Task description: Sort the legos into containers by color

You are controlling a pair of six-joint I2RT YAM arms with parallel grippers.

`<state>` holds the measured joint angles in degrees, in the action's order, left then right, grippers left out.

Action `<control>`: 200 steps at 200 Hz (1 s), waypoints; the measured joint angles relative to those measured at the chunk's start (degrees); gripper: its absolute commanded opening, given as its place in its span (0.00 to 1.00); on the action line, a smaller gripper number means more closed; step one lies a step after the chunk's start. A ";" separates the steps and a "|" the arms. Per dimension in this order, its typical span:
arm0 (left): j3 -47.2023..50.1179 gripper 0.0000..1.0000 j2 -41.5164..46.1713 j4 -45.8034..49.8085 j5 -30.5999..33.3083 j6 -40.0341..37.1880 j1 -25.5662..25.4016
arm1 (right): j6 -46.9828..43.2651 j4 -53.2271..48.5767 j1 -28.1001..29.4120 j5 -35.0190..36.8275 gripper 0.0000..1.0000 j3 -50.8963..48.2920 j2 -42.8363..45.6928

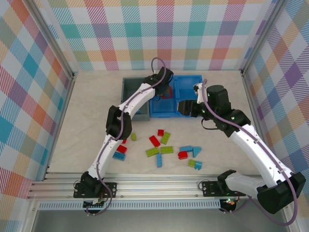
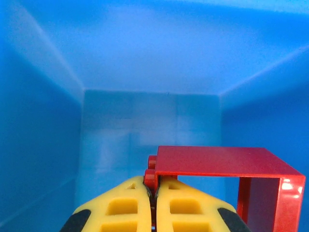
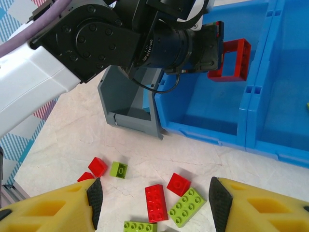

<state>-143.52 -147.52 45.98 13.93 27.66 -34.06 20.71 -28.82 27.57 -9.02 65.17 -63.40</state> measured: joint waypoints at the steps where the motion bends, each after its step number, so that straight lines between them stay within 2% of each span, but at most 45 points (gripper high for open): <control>1: 0.00 0.00 -0.04 -0.09 -0.15 0.02 -0.02 | 0.02 0.02 0.00 0.00 0.62 0.00 0.00; 25: 0.00 0.02 -1.07 -1.22 -2.05 0.42 0.00 | 0.33 0.11 0.00 0.00 0.62 -0.48 0.00; 38: 0.00 0.15 -1.51 -1.20 -2.84 0.57 -0.02 | 0.68 0.04 0.00 -0.02 0.63 -0.72 0.00; 54: 0.00 0.23 -1.68 -0.96 -3.26 1.01 0.00 | 1.09 0.04 0.00 -0.04 0.63 -0.74 0.11; 75: 0.00 0.25 -1.62 -0.83 -3.37 1.25 0.00 | 1.29 -0.17 0.00 -0.17 0.63 -0.74 0.70; 113: 0.33 0.35 0.79 1.62 -3.08 0.92 -0.02 | 1.29 -1.97 0.00 -0.26 0.63 -0.66 2.54; 154: 4.83 0.45 14.34 3.21 -2.75 0.85 -0.17 | 1.22 -7.69 0.00 0.26 0.63 2.51 3.15; 200: 19.10 0.65 39.93 0.72 -4.55 -0.66 -1.27 | 2.43 -16.28 0.00 1.33 0.59 7.72 3.13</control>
<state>-124.42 -107.59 46.70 9.39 27.00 -35.33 23.14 -45.10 27.57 -7.68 72.88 -60.27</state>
